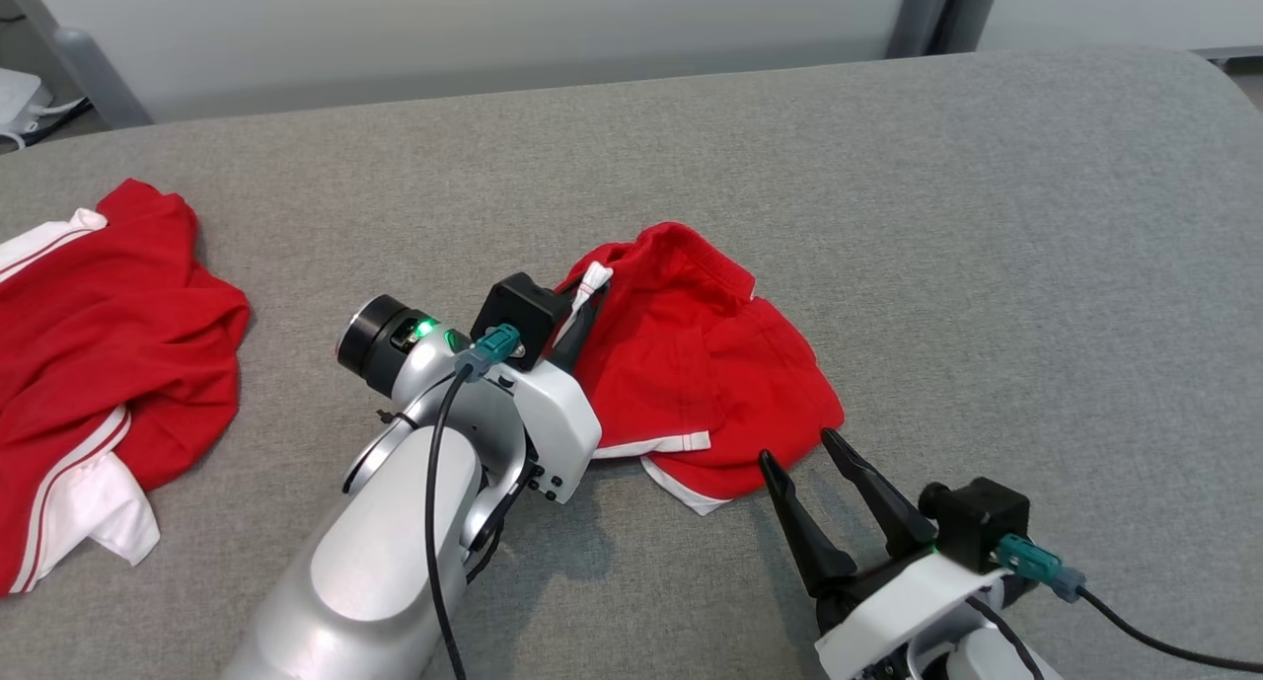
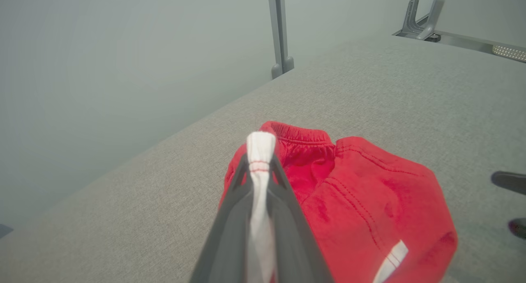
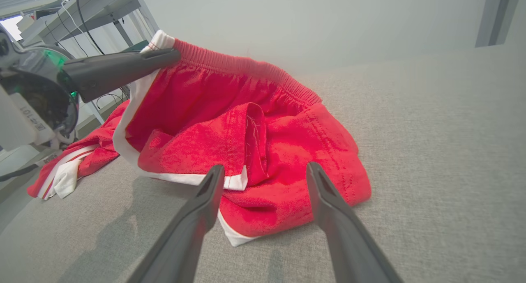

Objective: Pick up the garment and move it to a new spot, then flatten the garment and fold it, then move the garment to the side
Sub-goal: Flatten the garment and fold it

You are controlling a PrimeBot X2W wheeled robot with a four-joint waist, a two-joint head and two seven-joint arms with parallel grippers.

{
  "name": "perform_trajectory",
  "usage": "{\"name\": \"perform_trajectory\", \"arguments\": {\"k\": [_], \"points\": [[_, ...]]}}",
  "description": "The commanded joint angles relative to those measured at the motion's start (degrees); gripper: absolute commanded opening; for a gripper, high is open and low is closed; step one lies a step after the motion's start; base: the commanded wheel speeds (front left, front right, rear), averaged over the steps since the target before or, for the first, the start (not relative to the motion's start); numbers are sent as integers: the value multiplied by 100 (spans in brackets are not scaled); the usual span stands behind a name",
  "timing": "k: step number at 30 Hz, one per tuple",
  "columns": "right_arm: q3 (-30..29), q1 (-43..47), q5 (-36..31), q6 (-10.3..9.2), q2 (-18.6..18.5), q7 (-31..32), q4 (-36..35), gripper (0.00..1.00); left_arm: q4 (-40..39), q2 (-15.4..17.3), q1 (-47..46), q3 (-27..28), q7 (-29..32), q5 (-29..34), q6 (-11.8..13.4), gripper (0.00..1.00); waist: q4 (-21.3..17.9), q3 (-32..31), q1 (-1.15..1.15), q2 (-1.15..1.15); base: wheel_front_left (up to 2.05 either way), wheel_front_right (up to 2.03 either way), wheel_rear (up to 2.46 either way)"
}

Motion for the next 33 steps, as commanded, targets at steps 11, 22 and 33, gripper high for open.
{"name": "perform_trajectory", "arguments": {"k": [11,22,33], "points": [[818,-834,363,42,39,-77,853,100,-100,-72,-315,-8,-332,-160,97,0,447,122,0,0,0,0,0],[886,-1077,341,42,73,-77,1197,93,-6,-142,-477,-207,-474,-295,129,0,625,252,0,0,0,0,0],[832,-1153,263,42,111,-77,1310,8,94,-169,-565,-424,-532,-430,141,0,753,271,0,0,0,0,0]]}}
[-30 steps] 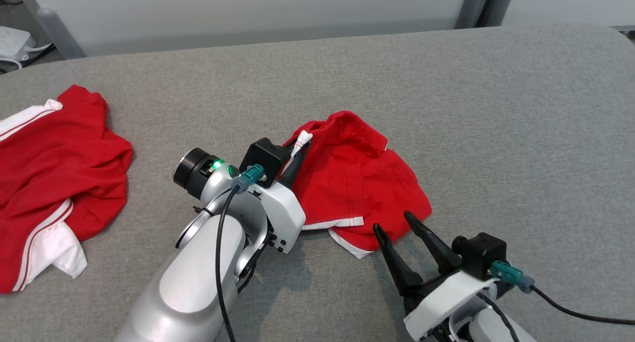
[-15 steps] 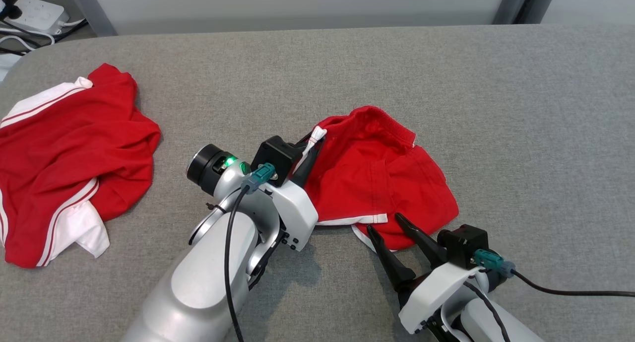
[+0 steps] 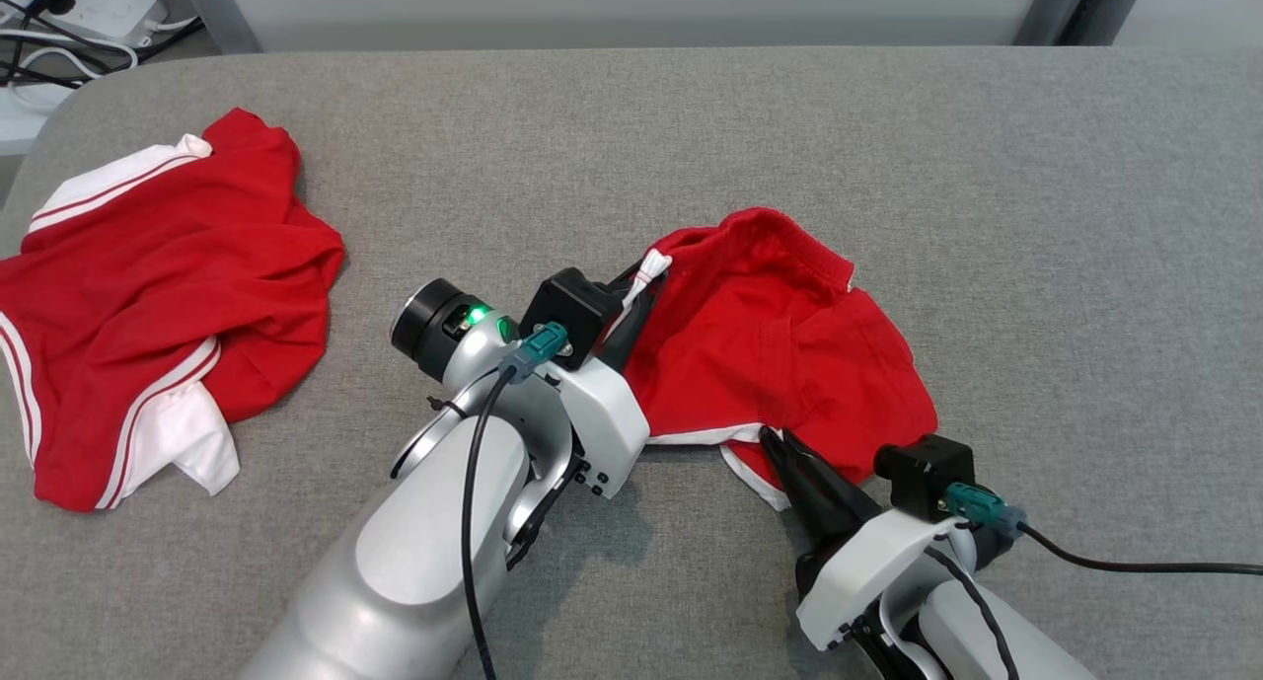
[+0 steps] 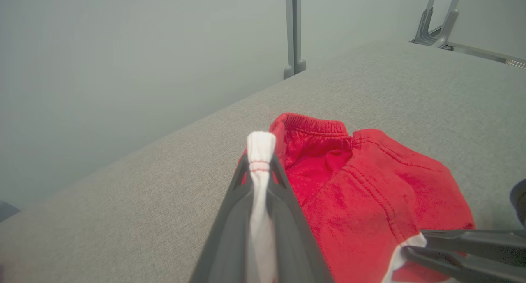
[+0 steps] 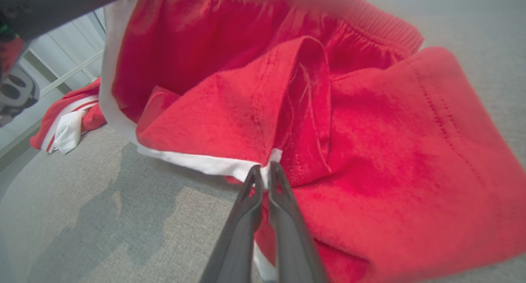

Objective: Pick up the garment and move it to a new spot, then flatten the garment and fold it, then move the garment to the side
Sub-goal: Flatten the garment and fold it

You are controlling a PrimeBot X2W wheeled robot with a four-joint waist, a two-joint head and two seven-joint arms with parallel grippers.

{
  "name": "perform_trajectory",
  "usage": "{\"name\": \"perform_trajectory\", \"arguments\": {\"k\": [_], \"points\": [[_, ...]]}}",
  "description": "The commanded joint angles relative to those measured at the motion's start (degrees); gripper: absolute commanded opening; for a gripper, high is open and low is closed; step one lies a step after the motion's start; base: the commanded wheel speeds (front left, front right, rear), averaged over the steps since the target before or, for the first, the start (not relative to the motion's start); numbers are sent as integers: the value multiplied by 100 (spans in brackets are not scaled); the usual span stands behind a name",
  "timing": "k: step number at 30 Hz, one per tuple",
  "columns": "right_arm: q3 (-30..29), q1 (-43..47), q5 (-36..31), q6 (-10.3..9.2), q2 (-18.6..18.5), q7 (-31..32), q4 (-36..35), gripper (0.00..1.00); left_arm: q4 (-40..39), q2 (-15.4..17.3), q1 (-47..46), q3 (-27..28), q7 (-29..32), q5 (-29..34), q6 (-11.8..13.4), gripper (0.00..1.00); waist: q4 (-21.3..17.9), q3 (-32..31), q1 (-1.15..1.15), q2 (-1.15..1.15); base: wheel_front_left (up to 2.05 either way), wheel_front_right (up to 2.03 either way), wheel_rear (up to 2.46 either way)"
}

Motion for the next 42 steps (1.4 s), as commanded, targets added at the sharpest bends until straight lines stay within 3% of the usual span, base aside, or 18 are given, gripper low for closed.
{"name": "perform_trajectory", "arguments": {"k": [1,9,17,25,33,37,41,42], "points": [[68,-87,-68,41,83,-77,-59,0,-126,49,-225,139,-47,-81,53,0,5,-3,0,0,0,0,0],[-150,-58,-194,41,20,-77,-213,0,0,45,-130,248,-154,-337,143,0,-26,-119,0,0,0,0,0],[-1130,341,-396,41,-181,-77,-1380,0,92,133,20,728,-374,-839,277,0,-226,-378,0,0,0,0,0],[-2107,440,-878,41,-364,-77,-2422,0,-253,199,190,1750,-291,-2062,159,0,-435,-563,0,0,0,0,0],[-2389,732,-1164,41,-566,-77,-2856,0,-947,78,977,2594,-45,-3605,302,0,-346,-544,0,0,0,0,0],[-2414,1045,-1164,41,-605,-77,-2812,0,-1061,47,1490,2568,89,-4132,425,0,-269,-467,0,0,0,0,0],[-2490,1388,-1235,41,-635,-77,-2612,0,-926,37,2085,2070,268,-4378,597,0,-217,-347,0,0,0,0,0],[-2498,1415,-1235,41,-635,-77,-2586,0,-880,37,2136,1973,303,-4371,602,4,-212,-330,0,0,0,0,0]]}}
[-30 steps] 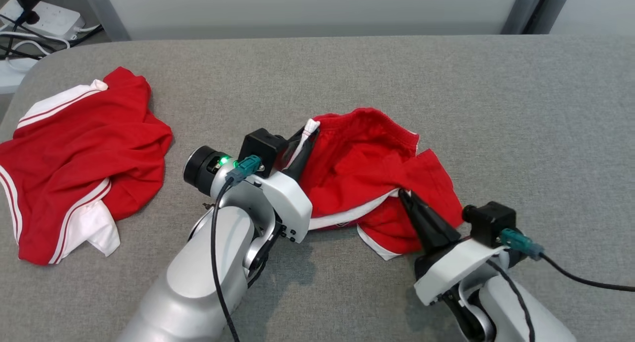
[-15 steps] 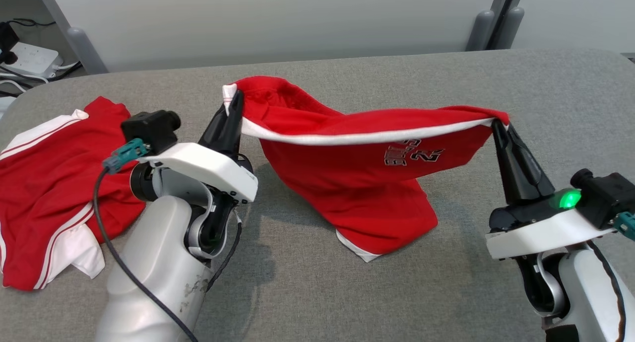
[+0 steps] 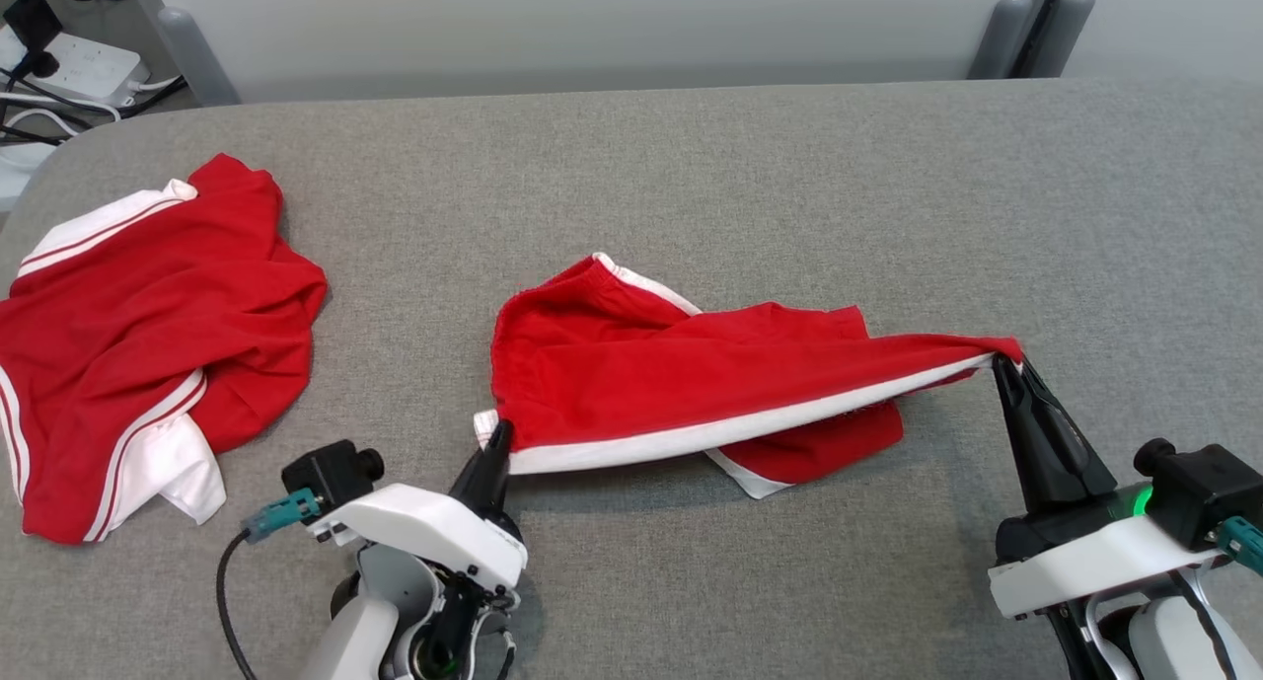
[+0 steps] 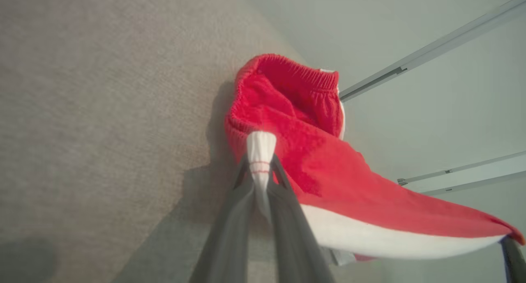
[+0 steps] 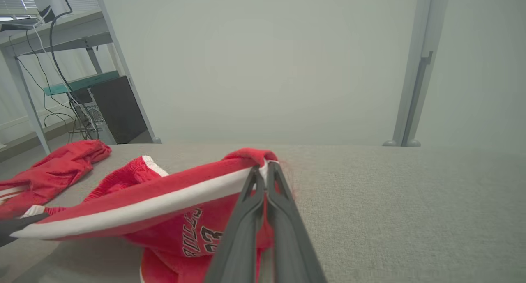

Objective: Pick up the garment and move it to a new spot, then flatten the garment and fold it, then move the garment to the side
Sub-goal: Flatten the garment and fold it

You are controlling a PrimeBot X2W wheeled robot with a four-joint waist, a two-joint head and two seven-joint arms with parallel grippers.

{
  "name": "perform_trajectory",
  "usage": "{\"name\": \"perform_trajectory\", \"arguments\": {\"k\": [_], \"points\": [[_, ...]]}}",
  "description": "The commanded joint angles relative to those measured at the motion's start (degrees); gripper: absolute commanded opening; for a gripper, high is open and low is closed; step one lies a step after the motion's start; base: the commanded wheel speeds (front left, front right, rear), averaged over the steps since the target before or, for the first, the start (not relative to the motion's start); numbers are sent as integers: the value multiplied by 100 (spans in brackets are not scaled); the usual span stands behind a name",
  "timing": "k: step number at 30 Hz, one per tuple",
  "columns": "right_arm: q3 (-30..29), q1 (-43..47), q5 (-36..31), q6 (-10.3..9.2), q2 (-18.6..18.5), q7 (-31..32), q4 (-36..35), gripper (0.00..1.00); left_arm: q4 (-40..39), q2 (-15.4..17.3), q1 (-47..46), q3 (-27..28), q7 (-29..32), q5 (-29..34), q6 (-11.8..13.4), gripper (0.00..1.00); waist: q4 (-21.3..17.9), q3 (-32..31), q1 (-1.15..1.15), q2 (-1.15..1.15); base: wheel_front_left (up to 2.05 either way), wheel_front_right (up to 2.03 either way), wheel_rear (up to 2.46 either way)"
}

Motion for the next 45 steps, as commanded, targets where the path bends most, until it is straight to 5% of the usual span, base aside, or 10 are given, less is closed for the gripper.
{"name": "perform_trajectory", "arguments": {"k": [1,9,11,12,29,38,45], "points": [[54,-32,-56,23,-80,-63,-129,0,-106,58,-91,116,-16,31,24,4,9,29,0,0,0,0,0],[126,-37,-99,23,-82,-63,-44,0,117,57,-33,-23,-139,110,29,4,-14,-67,0,0,0,0,0],[157,-24,-81,23,-76,-63,-10,0,153,65,10,-51,-119,113,54,42,-19,-96,0,0,0,0,0],[175,-16,-73,23,-74,-63,7,0,163,87,27,-85,-118,154,67,100,-17,-103,0,0,0,0,0],[283,23,-5,23,-80,-63,87,0,-319,1480,-107,-1638,-506,2680,141,100,-31,-71,0,0,0,0,0],[339,-28,6,23,-118,-63,114,0,-140,1613,-549,-2061,-636,3417,257,100,-119,-49,0,0,0,0,0],[378,-49,28,23,-125,-63,141,0,-77,1651,-707,-2273,-553,3543,104,100,-174,-47,0,0,0,0,0]]}}
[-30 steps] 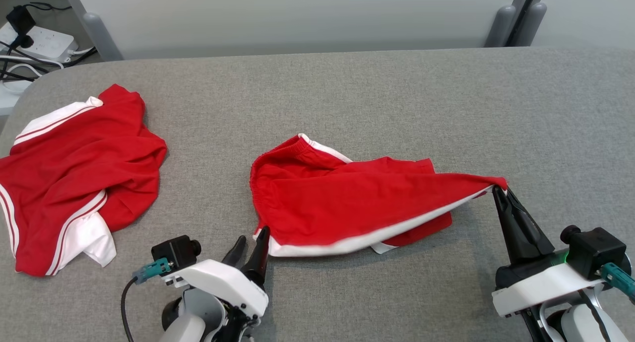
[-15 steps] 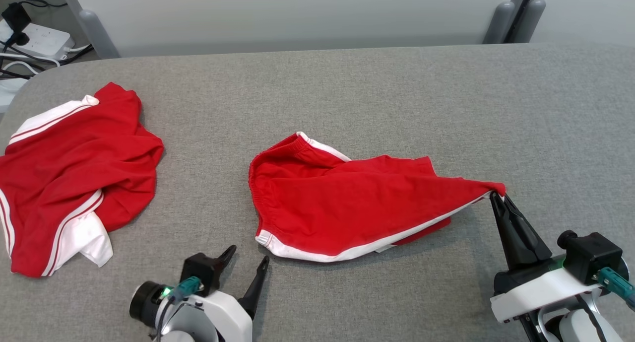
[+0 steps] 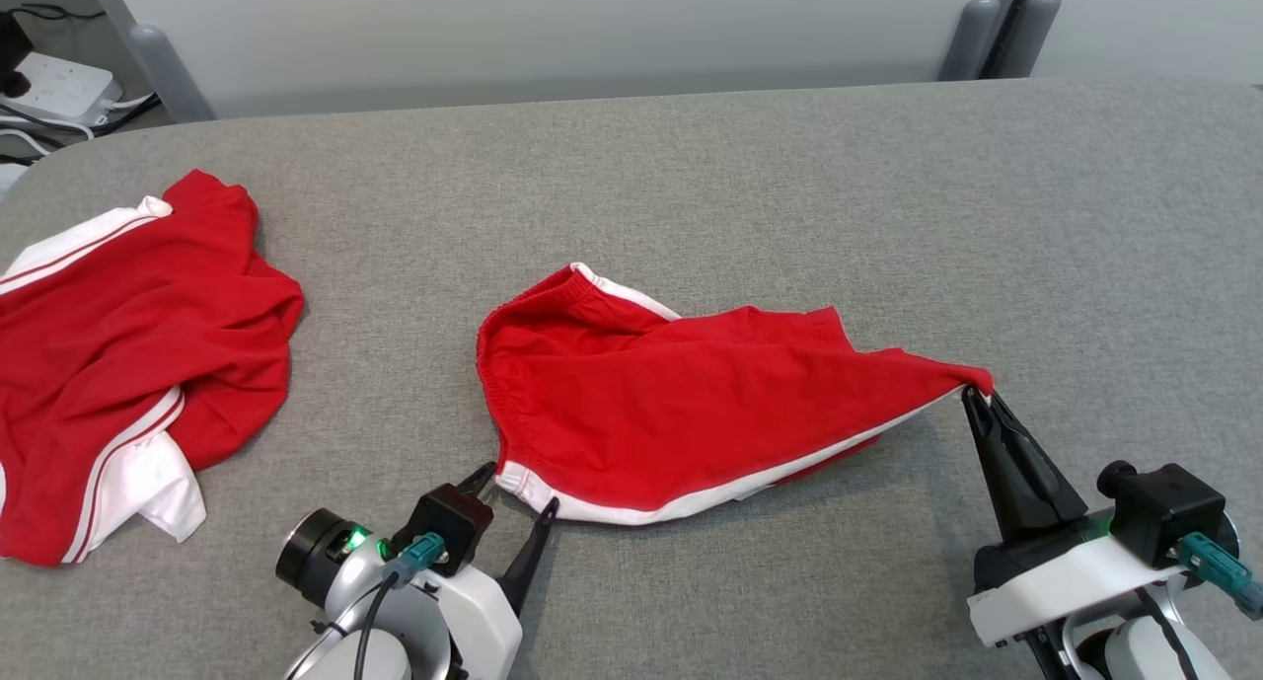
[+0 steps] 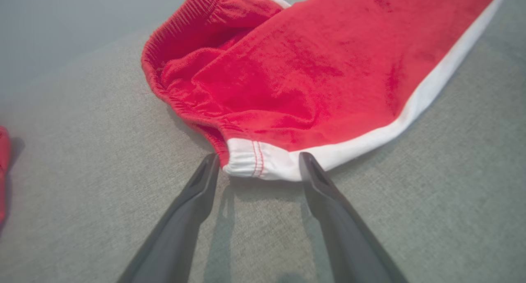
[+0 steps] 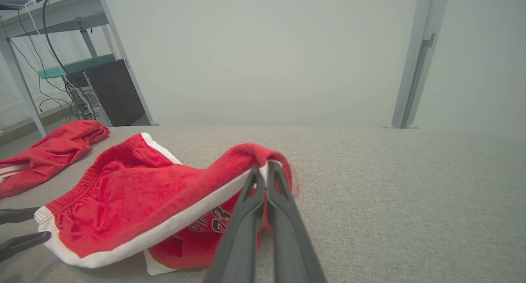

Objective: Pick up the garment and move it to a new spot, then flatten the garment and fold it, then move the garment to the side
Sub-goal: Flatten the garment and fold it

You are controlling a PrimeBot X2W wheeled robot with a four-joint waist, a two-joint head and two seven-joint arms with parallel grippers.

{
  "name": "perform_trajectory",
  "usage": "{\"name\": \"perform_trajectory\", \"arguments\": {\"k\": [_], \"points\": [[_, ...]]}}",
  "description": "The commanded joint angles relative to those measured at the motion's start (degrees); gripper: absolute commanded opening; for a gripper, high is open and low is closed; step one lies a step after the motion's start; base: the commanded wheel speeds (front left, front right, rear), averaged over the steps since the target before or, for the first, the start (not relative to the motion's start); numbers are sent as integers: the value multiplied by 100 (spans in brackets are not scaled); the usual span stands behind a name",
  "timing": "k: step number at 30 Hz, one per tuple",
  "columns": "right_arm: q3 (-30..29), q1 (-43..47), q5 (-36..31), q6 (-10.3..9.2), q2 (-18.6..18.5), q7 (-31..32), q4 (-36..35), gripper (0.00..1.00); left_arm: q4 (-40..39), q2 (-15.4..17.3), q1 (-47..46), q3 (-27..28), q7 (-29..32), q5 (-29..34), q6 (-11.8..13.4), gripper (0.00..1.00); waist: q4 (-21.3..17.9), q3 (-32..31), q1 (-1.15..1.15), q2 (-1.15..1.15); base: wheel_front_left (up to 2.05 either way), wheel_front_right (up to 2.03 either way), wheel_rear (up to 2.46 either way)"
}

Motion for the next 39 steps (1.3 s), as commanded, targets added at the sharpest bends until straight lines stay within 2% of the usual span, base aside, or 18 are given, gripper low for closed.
{"name": "perform_trajectory", "arguments": {"k": [1,3,4,5,7,23,34,39], "points": [[98,-126,53,23,-90,-61,-88,0,-88,138,-283,167,-9,34,-44,100,-8,0,0,0,0,0,0],[108,-138,54,23,-84,-61,-90,0,-74,134,-293,145,-4,16,-80,100,-28,4,0,0,0,0,0],[107,-143,54,23,-81,-61,-92,0,-64,126,-296,134,13,-6,-107,95,-35,8,0,0,0,0,0],[97,-154,56,23,-81,-61,-99,0,-53,111,-320,123,26,-20,-115,48,-43,19,0,0,0,0,0],[90,-164,57,23,-81,-61,-99,0,-35,99,-342,110,60,-43,-134,0,-51,28,0,0,0,0,0],[60,-163,53,23,-45,-61,-96,0,-140,148,-297,159,-16,-352,-328,0,-11,-112,0,0,0,0,0],[-187,-245,-63,23,-122,-61,-451,0,-966,214,-140,672,-306,-1006,-395,0,49,-271,0,0,0,0,0],[-325,-456,-71,23,-259,-61,-792,0,-1630,269,-51,1142,-380,-1590,-446,0,60,-382,0,0,0,0,0]]}}
